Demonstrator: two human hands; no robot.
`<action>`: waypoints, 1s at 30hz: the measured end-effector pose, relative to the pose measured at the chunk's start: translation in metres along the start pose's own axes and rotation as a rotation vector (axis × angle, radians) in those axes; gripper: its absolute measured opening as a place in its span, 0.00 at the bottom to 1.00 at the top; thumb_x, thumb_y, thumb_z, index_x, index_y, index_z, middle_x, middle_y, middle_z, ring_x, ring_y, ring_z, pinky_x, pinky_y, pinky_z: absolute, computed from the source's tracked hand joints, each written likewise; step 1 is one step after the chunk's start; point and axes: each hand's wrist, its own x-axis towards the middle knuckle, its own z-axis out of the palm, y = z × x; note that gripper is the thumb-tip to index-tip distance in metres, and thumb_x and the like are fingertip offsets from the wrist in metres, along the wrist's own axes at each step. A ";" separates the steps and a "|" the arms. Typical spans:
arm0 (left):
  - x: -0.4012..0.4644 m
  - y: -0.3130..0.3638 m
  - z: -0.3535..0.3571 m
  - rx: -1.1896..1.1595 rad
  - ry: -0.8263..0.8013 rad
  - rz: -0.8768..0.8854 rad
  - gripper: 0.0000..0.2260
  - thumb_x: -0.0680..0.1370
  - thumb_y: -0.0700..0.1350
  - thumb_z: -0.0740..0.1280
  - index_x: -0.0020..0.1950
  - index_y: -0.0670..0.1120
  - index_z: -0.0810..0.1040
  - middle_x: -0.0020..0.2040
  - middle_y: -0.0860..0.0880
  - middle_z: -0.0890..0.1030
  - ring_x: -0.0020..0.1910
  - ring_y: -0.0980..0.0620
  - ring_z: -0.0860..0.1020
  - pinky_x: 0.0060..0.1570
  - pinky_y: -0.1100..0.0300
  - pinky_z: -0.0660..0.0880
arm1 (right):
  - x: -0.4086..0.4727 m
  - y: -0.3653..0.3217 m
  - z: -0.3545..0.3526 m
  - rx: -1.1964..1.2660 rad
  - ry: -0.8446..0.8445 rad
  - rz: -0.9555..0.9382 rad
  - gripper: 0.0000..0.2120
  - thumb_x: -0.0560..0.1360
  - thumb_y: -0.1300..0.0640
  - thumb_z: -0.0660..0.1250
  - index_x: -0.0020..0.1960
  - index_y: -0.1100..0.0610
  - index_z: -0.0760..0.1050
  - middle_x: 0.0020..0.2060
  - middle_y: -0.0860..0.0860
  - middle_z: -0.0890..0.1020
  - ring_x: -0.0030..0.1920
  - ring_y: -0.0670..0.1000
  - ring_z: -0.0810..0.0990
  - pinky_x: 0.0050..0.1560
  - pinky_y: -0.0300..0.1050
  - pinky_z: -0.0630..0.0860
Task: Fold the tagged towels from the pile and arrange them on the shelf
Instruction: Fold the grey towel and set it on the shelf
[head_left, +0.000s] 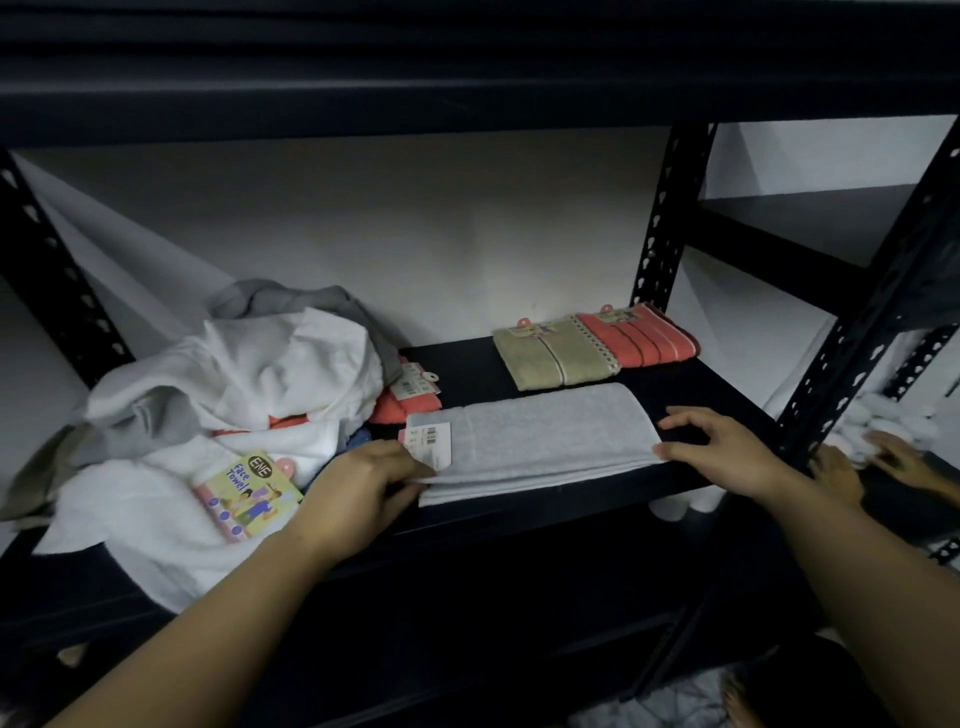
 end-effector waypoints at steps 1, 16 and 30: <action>-0.002 -0.002 -0.001 -0.011 -0.003 0.002 0.09 0.75 0.41 0.77 0.53 0.52 0.87 0.47 0.58 0.83 0.46 0.59 0.81 0.47 0.64 0.77 | -0.001 -0.001 0.000 0.008 0.010 0.005 0.15 0.71 0.53 0.80 0.56 0.48 0.83 0.71 0.44 0.75 0.71 0.46 0.71 0.66 0.43 0.62; 0.045 0.012 0.012 -0.064 0.057 -0.226 0.11 0.79 0.45 0.65 0.59 0.48 0.82 0.56 0.52 0.81 0.56 0.53 0.78 0.56 0.59 0.73 | 0.003 -0.096 0.076 -0.270 0.195 -0.207 0.18 0.75 0.43 0.71 0.62 0.47 0.80 0.61 0.51 0.81 0.57 0.52 0.80 0.57 0.49 0.78; 0.063 0.006 0.055 0.197 -0.393 -0.411 0.28 0.87 0.57 0.45 0.85 0.48 0.48 0.85 0.48 0.48 0.84 0.48 0.45 0.80 0.39 0.42 | 0.013 -0.089 0.104 -0.705 -0.248 -0.145 0.36 0.82 0.30 0.43 0.84 0.43 0.41 0.83 0.45 0.40 0.83 0.45 0.39 0.82 0.58 0.36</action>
